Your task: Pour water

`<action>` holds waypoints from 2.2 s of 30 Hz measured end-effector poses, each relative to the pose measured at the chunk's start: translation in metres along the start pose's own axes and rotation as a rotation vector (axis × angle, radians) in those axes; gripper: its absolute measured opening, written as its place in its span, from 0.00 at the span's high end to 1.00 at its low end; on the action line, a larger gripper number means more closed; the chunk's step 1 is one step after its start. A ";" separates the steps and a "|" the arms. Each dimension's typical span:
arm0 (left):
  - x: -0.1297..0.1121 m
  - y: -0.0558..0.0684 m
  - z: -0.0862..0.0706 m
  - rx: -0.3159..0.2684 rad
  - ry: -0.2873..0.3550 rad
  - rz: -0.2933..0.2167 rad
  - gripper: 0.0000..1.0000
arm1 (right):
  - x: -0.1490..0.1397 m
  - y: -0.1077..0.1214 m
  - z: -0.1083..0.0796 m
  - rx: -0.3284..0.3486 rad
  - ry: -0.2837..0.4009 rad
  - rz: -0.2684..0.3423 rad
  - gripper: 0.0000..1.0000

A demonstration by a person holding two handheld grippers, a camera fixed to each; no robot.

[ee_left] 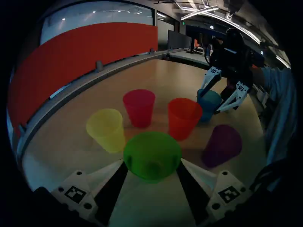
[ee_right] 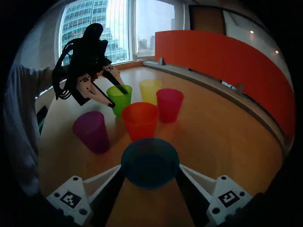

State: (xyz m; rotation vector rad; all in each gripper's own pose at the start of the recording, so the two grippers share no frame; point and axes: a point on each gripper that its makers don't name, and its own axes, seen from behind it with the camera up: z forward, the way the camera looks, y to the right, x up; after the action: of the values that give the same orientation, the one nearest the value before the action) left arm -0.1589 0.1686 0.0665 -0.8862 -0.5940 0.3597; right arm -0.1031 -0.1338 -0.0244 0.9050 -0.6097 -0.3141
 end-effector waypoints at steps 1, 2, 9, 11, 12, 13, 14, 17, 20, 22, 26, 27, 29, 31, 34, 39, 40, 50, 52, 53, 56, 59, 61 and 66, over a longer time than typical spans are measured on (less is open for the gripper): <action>0.001 0.000 -0.001 0.001 0.005 -0.002 0.16 | 0.001 0.000 -0.001 -0.002 0.004 0.000 0.11; 0.002 0.000 -0.002 0.001 0.009 -0.004 0.15 | 0.002 -0.001 -0.002 -0.003 0.009 0.000 0.11; 0.013 0.002 -0.016 0.013 0.048 -0.019 0.16 | 0.017 -0.001 -0.012 -0.021 0.059 0.024 0.11; 0.017 0.003 -0.020 0.017 0.062 -0.023 0.16 | 0.023 -0.001 -0.015 -0.028 0.076 0.029 0.11; 0.020 0.004 -0.023 0.020 0.073 -0.026 0.16 | 0.027 -0.001 -0.017 -0.032 0.086 0.031 0.11; 0.023 0.004 -0.025 0.024 0.082 -0.029 0.16 | 0.031 -0.001 -0.019 -0.036 0.095 0.032 0.11; 0.026 0.004 -0.027 0.027 0.092 -0.032 0.16 | 0.035 0.000 -0.020 -0.040 0.104 0.034 0.11; 0.035 0.001 -0.035 0.045 0.126 -0.045 0.16 | 0.046 0.000 -0.026 -0.051 0.133 0.034 0.11; 0.043 -0.001 -0.043 0.060 0.158 -0.056 0.15 | 0.059 -0.002 -0.033 -0.060 0.161 0.025 0.11; 0.049 -0.001 -0.050 0.068 0.180 -0.059 0.16 | 0.068 -0.003 -0.038 -0.065 0.180 0.018 0.11; 0.059 -0.002 -0.063 0.086 0.223 -0.060 0.15 | 0.087 -0.005 -0.046 -0.076 0.219 0.009 0.11; 0.062 -0.002 -0.067 0.090 0.234 -0.061 0.15 | 0.092 -0.006 -0.048 -0.078 0.229 0.008 0.11; 0.067 -0.002 -0.073 0.096 0.252 -0.063 0.15 | 0.101 -0.008 -0.052 -0.081 0.246 0.005 0.11; 0.071 -0.002 -0.080 0.103 0.270 -0.068 0.15 | 0.110 -0.009 -0.055 -0.085 0.265 0.003 0.11; 0.077 -0.002 -0.090 0.114 0.297 -0.070 0.15 | 0.124 -0.013 -0.059 -0.088 0.294 0.000 0.11; 0.084 0.000 -0.103 0.121 0.335 -0.068 0.15 | 0.144 -0.018 -0.063 -0.090 0.351 0.006 0.11; 0.085 0.001 -0.104 0.122 0.339 -0.068 0.16 | 0.147 -0.019 -0.064 -0.090 0.360 0.008 0.11; 0.093 0.007 -0.117 0.122 0.384 -0.063 0.15 | 0.175 -0.030 -0.070 -0.085 0.435 0.013 0.11; 0.094 0.008 -0.118 0.118 0.394 -0.069 0.15 | 0.181 -0.032 -0.071 -0.083 0.446 0.009 0.11; 0.094 0.009 -0.119 0.116 0.399 -0.073 0.15 | 0.183 -0.033 -0.071 -0.082 0.451 0.007 0.11; 0.096 0.010 -0.120 0.115 0.413 -0.078 0.15 | 0.192 -0.036 -0.072 -0.078 0.463 0.001 0.11; 0.098 0.010 -0.123 0.117 0.429 -0.079 0.15 | 0.198 -0.037 -0.072 -0.074 0.469 -0.006 0.11; 0.100 0.011 -0.126 0.117 0.444 -0.081 0.15 | 0.202 -0.038 -0.072 -0.072 0.472 -0.012 0.11; 0.104 0.015 -0.131 0.117 0.478 -0.082 0.15 | 0.211 -0.040 -0.071 -0.067 0.478 -0.025 0.11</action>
State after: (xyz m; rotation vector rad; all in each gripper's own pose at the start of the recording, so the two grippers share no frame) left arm 0.0030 0.1512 0.0249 -0.7959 -0.1650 0.0984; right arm 0.1073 -0.2174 -0.0138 0.8839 -0.1464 -0.1306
